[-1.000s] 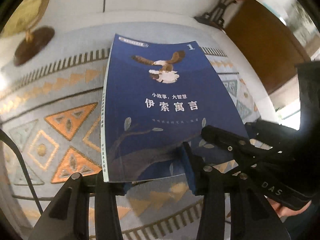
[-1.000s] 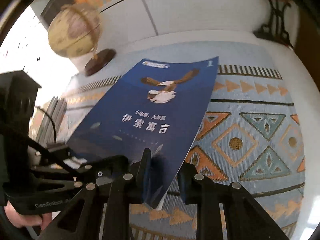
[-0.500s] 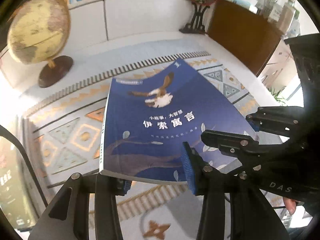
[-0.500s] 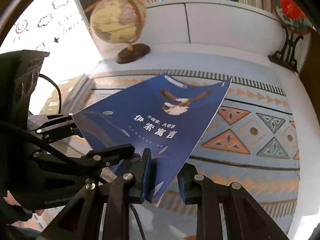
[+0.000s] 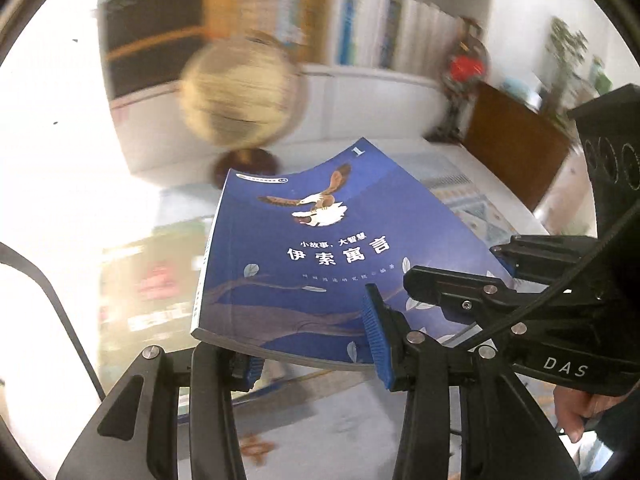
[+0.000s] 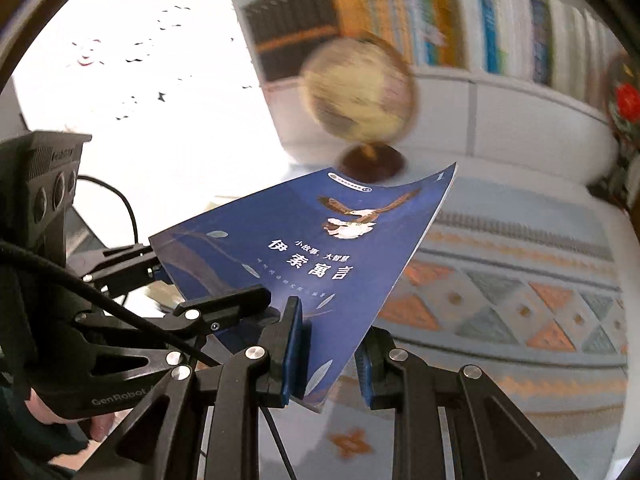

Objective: Organize books

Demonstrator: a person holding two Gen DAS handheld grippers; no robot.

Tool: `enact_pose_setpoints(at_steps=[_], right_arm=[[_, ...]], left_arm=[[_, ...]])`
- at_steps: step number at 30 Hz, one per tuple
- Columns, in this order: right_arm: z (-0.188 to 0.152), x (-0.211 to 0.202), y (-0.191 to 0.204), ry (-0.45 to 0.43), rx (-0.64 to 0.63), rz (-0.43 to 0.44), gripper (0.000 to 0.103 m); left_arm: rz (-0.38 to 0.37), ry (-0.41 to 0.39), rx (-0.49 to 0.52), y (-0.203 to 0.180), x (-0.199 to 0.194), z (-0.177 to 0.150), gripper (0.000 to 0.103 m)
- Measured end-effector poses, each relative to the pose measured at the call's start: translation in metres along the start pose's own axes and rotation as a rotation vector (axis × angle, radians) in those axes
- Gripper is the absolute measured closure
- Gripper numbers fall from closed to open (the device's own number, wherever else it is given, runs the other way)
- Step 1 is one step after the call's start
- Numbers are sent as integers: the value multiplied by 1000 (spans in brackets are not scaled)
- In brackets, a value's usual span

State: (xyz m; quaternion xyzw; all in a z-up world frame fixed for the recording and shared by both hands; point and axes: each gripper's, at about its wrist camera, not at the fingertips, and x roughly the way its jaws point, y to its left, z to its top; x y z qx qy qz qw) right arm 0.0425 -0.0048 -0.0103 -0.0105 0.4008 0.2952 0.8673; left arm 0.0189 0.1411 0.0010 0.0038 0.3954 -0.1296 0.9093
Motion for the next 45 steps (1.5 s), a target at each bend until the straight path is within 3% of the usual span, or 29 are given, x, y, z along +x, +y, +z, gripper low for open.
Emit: enact_pose_setpoints(at_steps=[8, 14, 30, 34, 38, 41, 45], right_arm=[[25, 60, 77, 26, -74, 119, 80], [32, 108, 100, 79, -82, 155, 79], [29, 148, 74, 184, 125, 210, 79], [24, 158, 76, 232, 152, 194, 79], [22, 164, 74, 258, 177, 183, 78], [20, 165, 68, 298, 212, 163, 72], [7, 159, 62, 361, 249, 143, 68]], left_arm=[[121, -18, -120, 85, -22, -26, 63], [127, -14, -189, 126, -9, -42, 63], [16, 51, -321, 156, 13, -67, 60], [26, 133, -365, 164, 23, -75, 48], [32, 137, -380, 166, 17, -84, 48], [50, 166, -373, 166, 13, -90, 33], [62, 182, -365, 168, 3, -101, 33]])
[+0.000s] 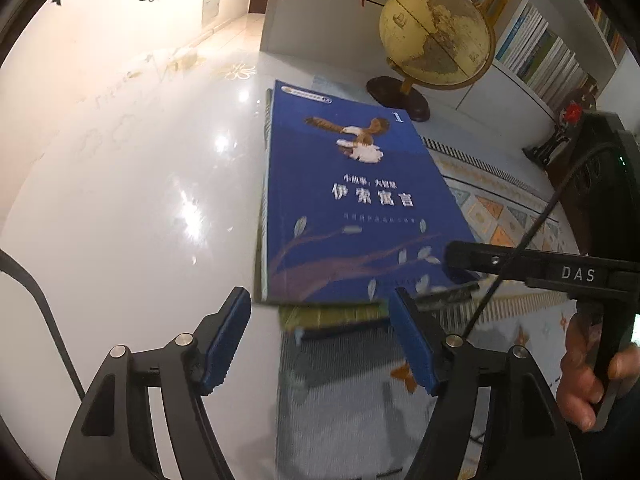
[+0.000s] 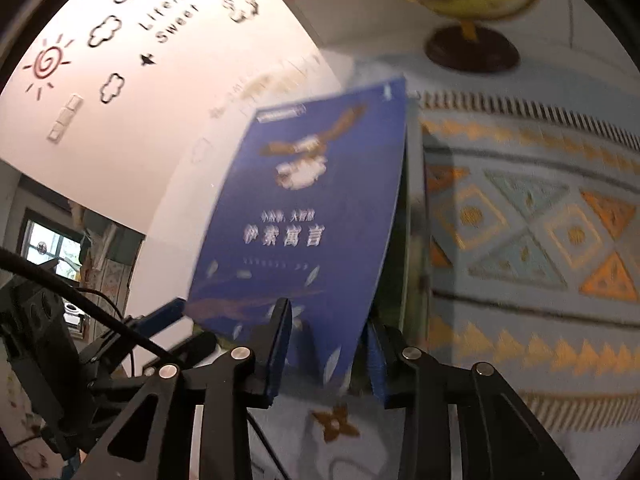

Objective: Organize books

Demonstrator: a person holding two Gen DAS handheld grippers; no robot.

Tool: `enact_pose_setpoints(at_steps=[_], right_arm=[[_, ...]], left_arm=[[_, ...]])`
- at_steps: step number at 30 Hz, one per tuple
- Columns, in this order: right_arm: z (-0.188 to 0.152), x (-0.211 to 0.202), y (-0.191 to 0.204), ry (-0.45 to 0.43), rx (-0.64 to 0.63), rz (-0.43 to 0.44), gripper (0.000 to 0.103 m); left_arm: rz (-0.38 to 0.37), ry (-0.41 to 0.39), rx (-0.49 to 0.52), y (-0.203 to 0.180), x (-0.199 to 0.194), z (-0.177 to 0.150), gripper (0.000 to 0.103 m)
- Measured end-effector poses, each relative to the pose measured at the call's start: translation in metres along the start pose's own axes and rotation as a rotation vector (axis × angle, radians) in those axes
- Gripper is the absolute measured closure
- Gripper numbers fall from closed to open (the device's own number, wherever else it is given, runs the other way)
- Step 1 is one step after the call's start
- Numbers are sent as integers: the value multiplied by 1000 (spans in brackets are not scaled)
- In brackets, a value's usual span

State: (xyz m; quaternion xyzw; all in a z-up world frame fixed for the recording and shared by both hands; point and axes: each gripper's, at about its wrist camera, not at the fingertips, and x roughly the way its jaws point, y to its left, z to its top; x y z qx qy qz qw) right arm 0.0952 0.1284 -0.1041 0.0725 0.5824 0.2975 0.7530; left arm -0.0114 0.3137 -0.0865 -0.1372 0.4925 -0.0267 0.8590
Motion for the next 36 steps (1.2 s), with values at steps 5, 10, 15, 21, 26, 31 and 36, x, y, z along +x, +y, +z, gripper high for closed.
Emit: enact_pose_setpoints(at_steps=[5, 10, 15, 21, 26, 31, 36], right_arm=[[-21, -17, -6, -9, 4, -45, 68], [-47, -49, -13, -42, 7, -133, 68], [-67, -106, -18, -137, -25, -186, 68], [-96, -177, -28, -319, -138, -383, 63], [-127, -244, -43, -438, -169, -438, 61], [-151, -281, -59, -509, -223, -485, 36], [-162, -294, -93, -451, -138, -455, 36]], left_arm=[[-1, 12, 21, -8, -11, -14, 33], [-54, -3, 117, -57, -17, -18, 33], [-53, -71, 237, -118, -30, -13, 33], [-48, -133, 268, -182, -44, -12, 33], [-42, -177, 280, -240, -52, -15, 33], [-22, -185, 235, -285, -50, -29, 29], [-11, -188, 176, -307, -53, -46, 29]])
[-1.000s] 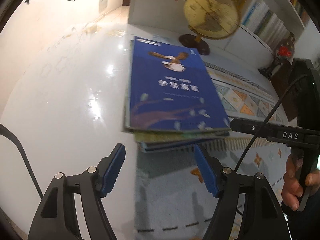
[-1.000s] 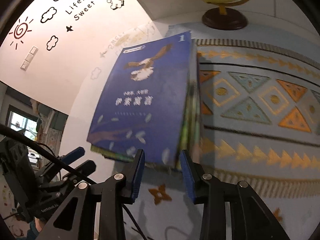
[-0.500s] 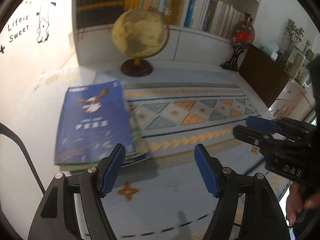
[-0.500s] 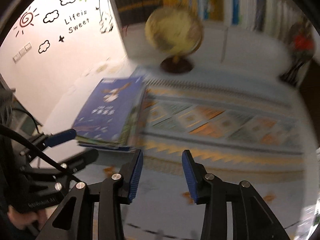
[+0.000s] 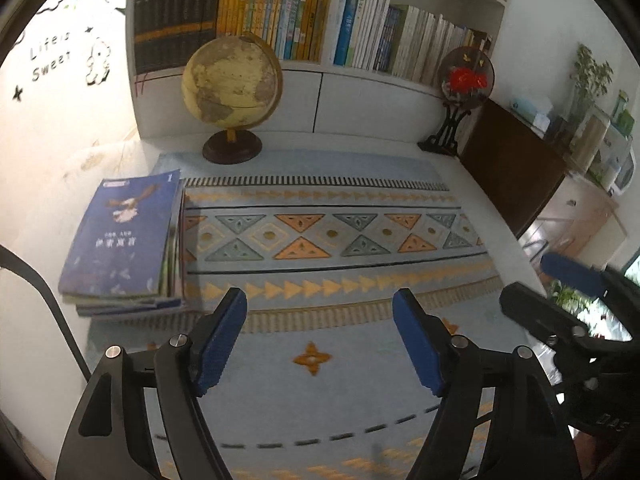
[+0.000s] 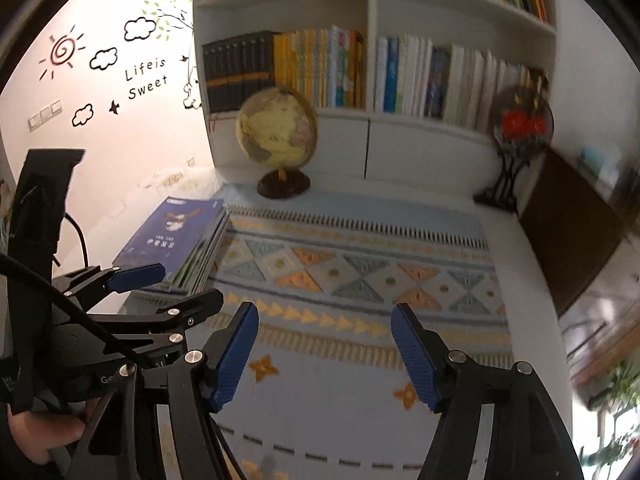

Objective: Organize books

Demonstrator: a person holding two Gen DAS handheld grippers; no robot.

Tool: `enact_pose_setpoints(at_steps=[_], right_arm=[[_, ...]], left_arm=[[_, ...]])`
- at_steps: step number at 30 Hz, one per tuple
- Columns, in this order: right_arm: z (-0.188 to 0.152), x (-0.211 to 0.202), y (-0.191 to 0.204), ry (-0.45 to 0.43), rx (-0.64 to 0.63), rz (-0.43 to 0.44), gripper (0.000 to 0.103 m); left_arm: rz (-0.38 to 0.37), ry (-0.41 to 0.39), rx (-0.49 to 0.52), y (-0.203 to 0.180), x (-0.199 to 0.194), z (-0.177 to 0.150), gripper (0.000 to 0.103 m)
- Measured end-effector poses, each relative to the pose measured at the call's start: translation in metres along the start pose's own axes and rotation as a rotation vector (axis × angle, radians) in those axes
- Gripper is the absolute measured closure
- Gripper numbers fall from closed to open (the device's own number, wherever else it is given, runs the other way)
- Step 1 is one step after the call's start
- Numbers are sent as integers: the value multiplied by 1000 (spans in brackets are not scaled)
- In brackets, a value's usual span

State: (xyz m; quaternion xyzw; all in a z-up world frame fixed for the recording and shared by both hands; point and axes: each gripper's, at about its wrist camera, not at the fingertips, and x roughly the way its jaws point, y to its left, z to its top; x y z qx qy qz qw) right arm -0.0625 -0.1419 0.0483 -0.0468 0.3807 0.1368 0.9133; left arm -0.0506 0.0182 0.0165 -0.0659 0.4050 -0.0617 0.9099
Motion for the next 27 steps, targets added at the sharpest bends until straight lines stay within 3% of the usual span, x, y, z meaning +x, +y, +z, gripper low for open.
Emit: enact_pose_setpoints(at_steps=[4, 6, 12, 27], right_arm=[[-9, 10, -19, 83, 68, -61, 36], [-14, 12, -27, 94, 95, -50, 36], [-31, 16, -45, 115, 122, -130, 36], [-35, 29, -71, 167, 172, -126, 36]], left_arm=[[38, -13, -25, -15, -4, -5, 27], [47, -1, -42, -21, -2, -9, 27], [74, 46, -70, -34, 15, -25, 26], [82, 2, -47, -45, 16, -20, 26]])
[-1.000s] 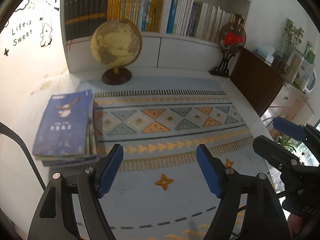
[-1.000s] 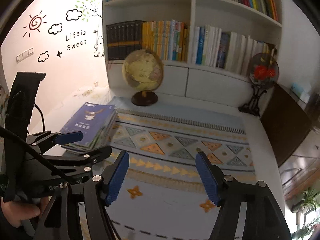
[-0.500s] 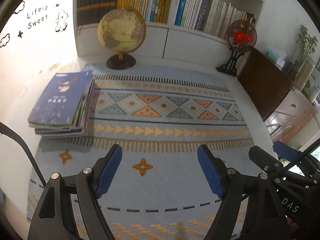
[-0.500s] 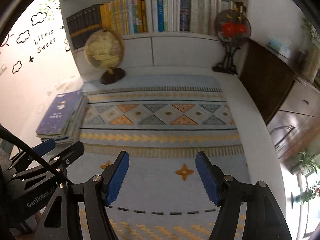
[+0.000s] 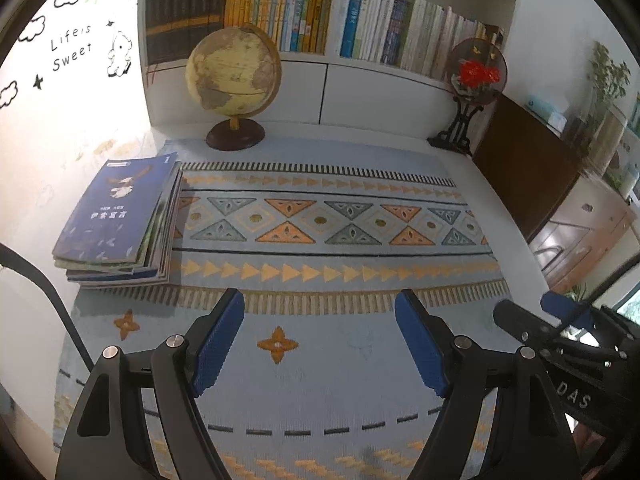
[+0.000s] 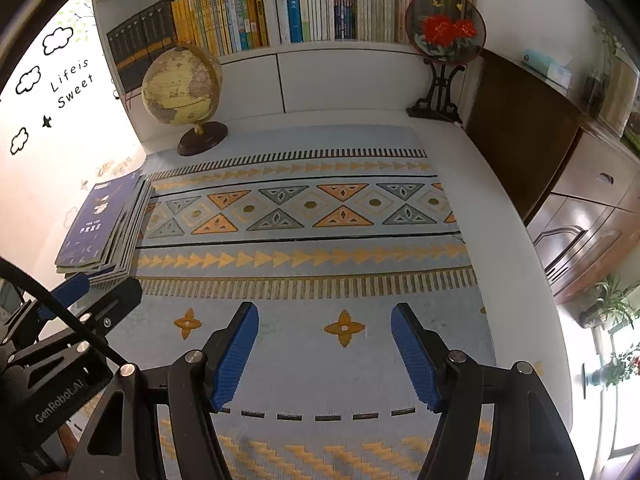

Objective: Organize books

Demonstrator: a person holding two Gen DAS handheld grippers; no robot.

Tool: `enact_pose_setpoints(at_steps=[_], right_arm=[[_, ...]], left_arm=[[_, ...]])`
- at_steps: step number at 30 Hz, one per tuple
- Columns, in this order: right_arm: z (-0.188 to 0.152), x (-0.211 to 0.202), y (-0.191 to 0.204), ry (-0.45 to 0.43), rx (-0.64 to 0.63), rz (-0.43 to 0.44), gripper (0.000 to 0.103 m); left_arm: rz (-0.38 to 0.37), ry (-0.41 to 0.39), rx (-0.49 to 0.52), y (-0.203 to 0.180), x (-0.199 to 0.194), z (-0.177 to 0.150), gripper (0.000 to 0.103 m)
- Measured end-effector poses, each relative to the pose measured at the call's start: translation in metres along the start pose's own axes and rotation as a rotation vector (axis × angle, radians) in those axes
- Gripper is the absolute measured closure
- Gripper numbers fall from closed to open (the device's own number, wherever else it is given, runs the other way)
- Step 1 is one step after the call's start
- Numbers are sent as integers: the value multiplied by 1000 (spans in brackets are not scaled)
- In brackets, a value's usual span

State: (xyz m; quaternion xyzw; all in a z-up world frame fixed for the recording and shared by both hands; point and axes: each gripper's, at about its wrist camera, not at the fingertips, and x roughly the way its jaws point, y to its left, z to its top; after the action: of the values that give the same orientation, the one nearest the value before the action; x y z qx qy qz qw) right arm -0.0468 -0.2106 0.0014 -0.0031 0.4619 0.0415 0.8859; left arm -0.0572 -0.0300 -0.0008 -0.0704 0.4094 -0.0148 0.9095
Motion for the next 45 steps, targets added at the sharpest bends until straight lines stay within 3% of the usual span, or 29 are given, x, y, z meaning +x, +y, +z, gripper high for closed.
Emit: enact_pose_setpoints(at_steps=[6, 13, 16, 25, 30, 32, 36, 41, 45], right_arm=[[2, 2, -3, -11, -10, -6, 36], [9, -2, -10, -64, -11, -17, 36], [14, -5, -14, -86, 0, -15, 36], [22, -7, -20, -109, 27, -4, 36], [22, -11, -20, -119, 27, 6, 36], [20, -13, -20, -121, 25, 10, 36], [17, -11, -24, -115, 28, 9, 36], [15, -8, -27, -95, 46, 16, 36], [12, -11, -20, -108, 16, 6, 36]], left_arm=[[25, -54, 30, -2, -2, 15, 26], [4, -143, 86, -14, -14, 35, 13], [2, -135, 114, -21, -16, 46, 3], [26, -180, 188, -38, -29, 48, 3], [-41, -118, 118, -41, -28, 51, 1], [-18, -98, 93, -41, -26, 50, 1], [113, -61, 117, -44, -22, 41, 1], [92, -28, 84, -37, -22, 35, 1], [124, -12, 81, -36, -20, 31, 1]])
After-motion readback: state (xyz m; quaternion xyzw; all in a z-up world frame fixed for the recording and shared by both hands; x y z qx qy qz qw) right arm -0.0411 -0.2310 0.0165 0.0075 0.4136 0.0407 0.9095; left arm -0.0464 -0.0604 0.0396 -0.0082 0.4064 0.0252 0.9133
